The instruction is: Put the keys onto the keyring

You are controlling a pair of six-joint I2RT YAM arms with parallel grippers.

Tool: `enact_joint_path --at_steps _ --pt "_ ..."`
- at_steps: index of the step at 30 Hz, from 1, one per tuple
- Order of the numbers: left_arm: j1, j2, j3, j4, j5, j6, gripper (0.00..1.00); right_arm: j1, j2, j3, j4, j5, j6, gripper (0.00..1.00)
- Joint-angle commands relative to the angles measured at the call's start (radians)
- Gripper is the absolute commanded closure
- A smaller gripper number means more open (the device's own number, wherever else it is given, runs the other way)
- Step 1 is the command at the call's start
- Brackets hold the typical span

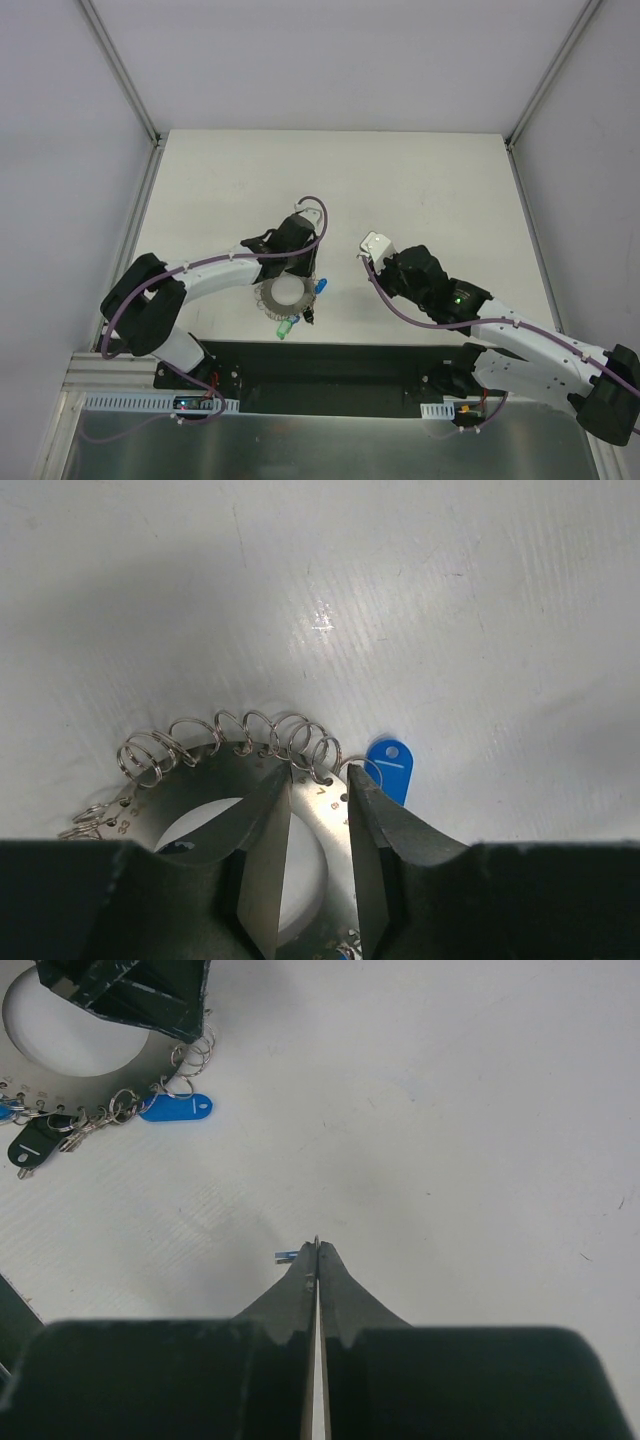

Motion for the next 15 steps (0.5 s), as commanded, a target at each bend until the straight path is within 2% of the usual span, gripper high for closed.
enact_joint_path --at_steps 1,9,15 --pt "0.001 0.029 -0.003 0.052 -0.006 -0.080 0.72 0.004 -0.002 0.046 0.011 0.017 0.017 0.99" --pt "0.001 0.072 -0.008 0.050 0.009 -0.101 0.71 0.005 -0.003 0.046 0.009 0.020 0.017 0.99" --pt "0.001 0.098 -0.009 0.052 0.038 -0.106 0.75 0.005 -0.003 0.046 0.008 0.020 0.017 0.99"
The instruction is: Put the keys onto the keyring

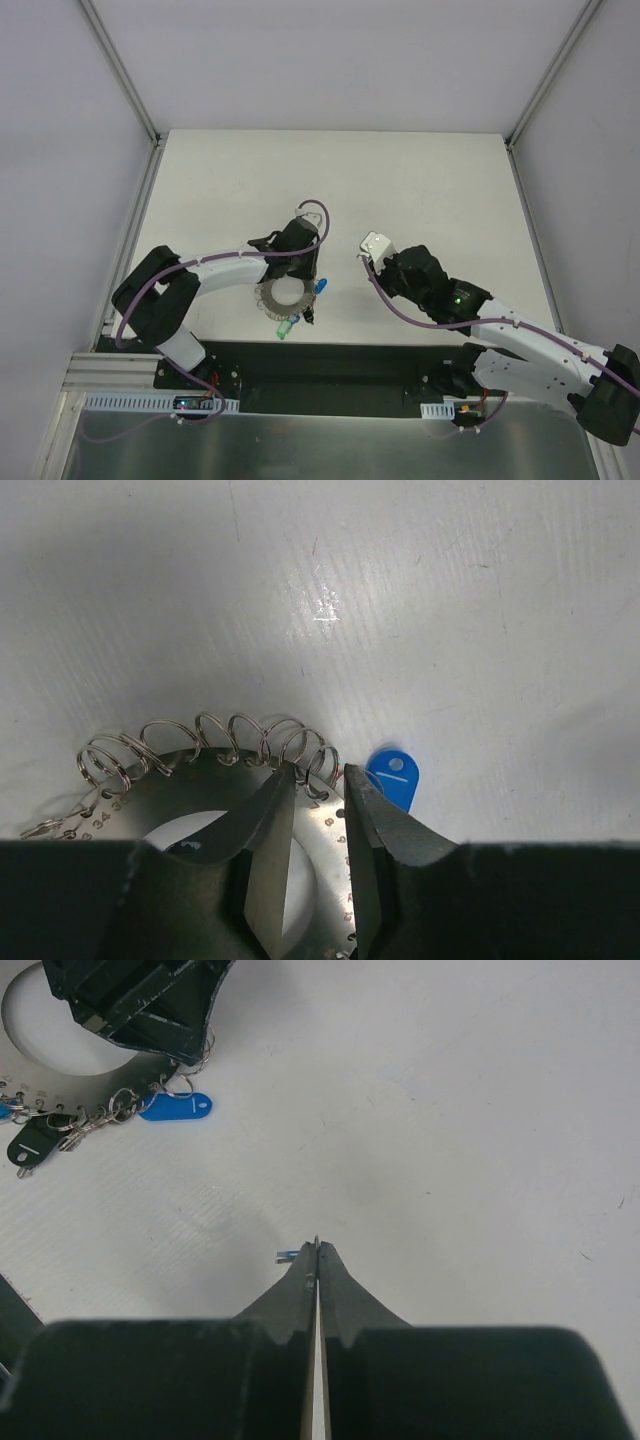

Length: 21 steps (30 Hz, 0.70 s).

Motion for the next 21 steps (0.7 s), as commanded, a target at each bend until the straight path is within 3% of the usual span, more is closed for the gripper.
enact_joint_path --at_steps 1,21 --pt "-0.001 0.027 -0.003 0.017 0.032 -0.028 0.75 0.005 -0.003 0.045 0.011 0.019 0.017 0.99" --pt "-0.004 0.030 -0.012 0.017 0.056 -0.002 0.83 0.004 -0.002 0.048 0.006 0.013 0.019 0.99"
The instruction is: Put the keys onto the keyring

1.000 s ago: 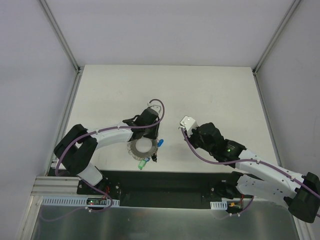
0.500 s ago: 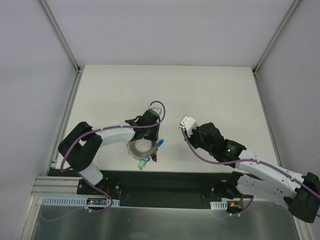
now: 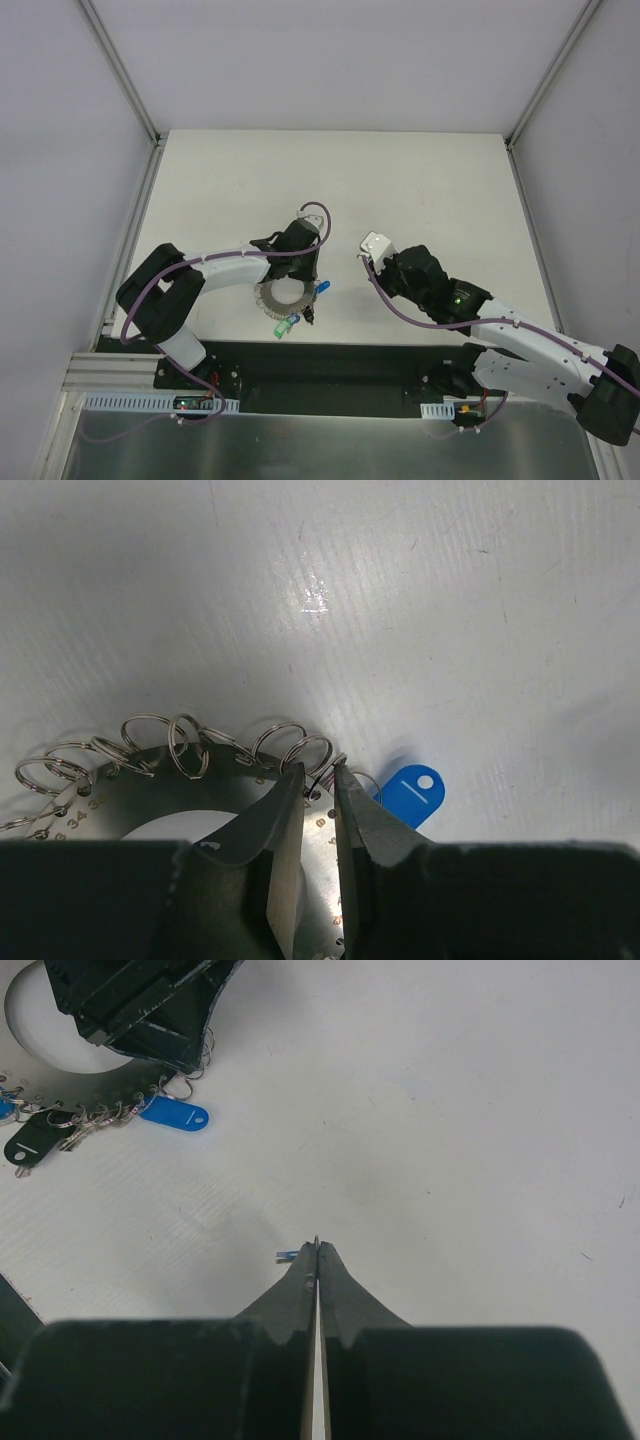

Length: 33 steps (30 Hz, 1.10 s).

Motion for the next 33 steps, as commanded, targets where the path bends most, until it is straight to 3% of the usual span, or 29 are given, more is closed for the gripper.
enact_joint_path --at_steps 1,8,13,24,33 --pt "-0.004 -0.003 -0.011 0.009 0.021 0.015 0.83 0.004 -0.002 0.048 0.008 0.015 0.017 0.99" --pt "-0.013 -0.006 -0.018 0.007 0.023 0.047 0.85 0.005 0.000 0.047 0.008 0.015 0.017 0.99" --pt "-0.023 -0.003 -0.008 0.007 0.023 0.082 0.96 0.005 0.003 0.050 0.008 0.015 0.017 0.99" --pt "-0.057 -0.012 0.007 0.009 0.021 0.141 0.98 0.005 0.010 0.051 0.008 0.015 0.017 0.99" --pt "-0.111 -0.024 0.024 0.009 -0.068 0.259 1.00 0.004 0.010 0.051 0.005 0.015 0.017 0.99"
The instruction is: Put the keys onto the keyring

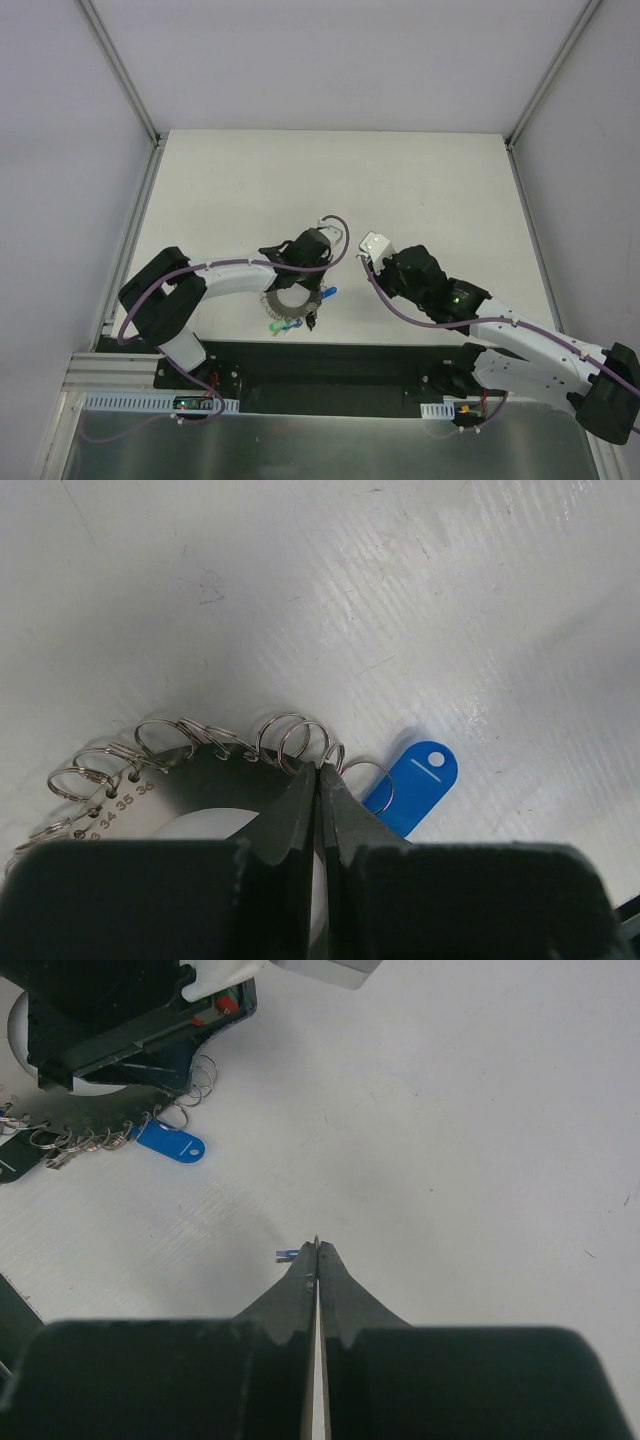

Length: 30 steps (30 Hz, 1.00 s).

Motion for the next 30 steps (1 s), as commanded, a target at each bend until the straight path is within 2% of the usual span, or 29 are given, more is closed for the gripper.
enact_joint_path --at_steps 1,5,8,14,18,22,23,26,30 --pt "-0.022 -0.025 0.027 -0.008 -0.049 0.081 1.00 0.002 0.000 0.051 0.007 0.016 0.014 0.99" --pt "-0.029 -0.072 0.001 0.034 -0.049 0.090 1.00 0.004 -0.005 0.050 0.007 0.019 0.014 0.99" --pt "-0.029 -0.172 -0.066 0.100 -0.032 0.126 1.00 0.004 -0.021 0.047 0.007 0.012 0.014 0.99" --pt "-0.024 -0.362 -0.233 0.324 0.045 0.236 1.00 0.005 -0.074 0.031 0.027 -0.059 0.009 0.99" --pt "-0.010 -0.442 -0.342 0.487 0.173 0.311 1.00 0.005 -0.115 0.016 0.041 -0.125 0.003 0.99" --pt "0.034 -0.489 -0.465 0.738 0.325 0.327 1.00 0.004 -0.129 0.011 0.056 -0.201 -0.009 0.99" --pt "0.045 -0.495 -0.505 0.830 0.414 0.336 1.00 0.005 -0.129 0.011 0.059 -0.212 -0.013 0.99" --pt "0.091 -0.500 -0.552 0.954 0.567 0.350 1.00 0.005 -0.130 0.007 0.071 -0.269 -0.029 0.99" --pt "0.169 -0.482 -0.580 1.067 0.762 0.313 1.00 0.007 -0.120 0.008 0.082 -0.353 -0.052 0.99"
